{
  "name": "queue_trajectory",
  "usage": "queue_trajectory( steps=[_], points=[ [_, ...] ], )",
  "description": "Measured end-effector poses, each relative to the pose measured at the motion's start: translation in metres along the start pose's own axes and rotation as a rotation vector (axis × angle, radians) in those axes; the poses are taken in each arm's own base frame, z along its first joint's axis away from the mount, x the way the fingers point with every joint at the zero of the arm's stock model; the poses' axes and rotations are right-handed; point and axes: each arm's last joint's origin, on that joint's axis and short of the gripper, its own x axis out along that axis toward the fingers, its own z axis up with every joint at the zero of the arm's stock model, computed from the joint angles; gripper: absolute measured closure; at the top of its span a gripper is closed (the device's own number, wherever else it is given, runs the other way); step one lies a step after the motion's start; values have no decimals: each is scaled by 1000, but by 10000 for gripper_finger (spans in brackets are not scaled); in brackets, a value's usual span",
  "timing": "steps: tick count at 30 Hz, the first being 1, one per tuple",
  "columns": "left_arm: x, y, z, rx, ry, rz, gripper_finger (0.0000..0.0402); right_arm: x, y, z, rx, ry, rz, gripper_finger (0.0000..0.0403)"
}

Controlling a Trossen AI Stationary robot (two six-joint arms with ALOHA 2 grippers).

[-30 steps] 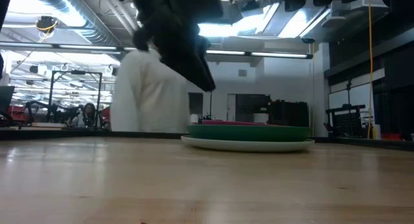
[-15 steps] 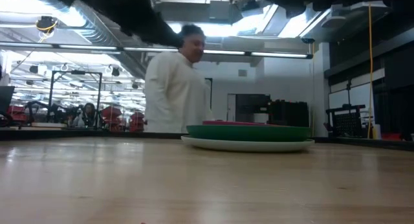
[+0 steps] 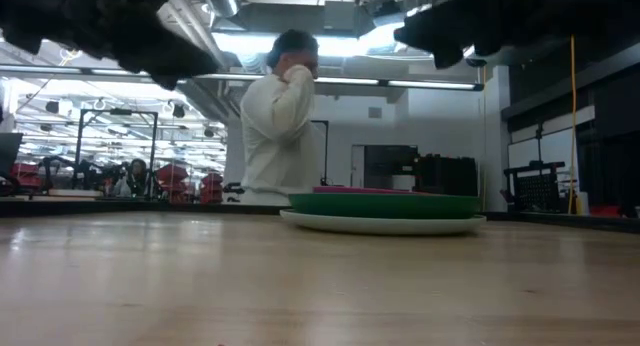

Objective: Stack plastic plates
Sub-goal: Return to Home Position

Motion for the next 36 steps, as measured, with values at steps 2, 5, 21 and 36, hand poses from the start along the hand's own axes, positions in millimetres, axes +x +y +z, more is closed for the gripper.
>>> queue_trajectory(
  steps=[2,5,21,36],
  points=[
    [-3,0,-3,0,4,-2,304,-6,-9,-4,23,-14,-7,274],
    [-6,1,-4,3,6,3,304,-19,-20,-11,53,-17,-12,274],
    [-31,8,5,76,-50,35,304,-86,-33,-33,100,-157,-115,274],
    [-62,17,-21,18,-121,44,304,-113,-28,-47,149,-204,-147,274]
  ],
)
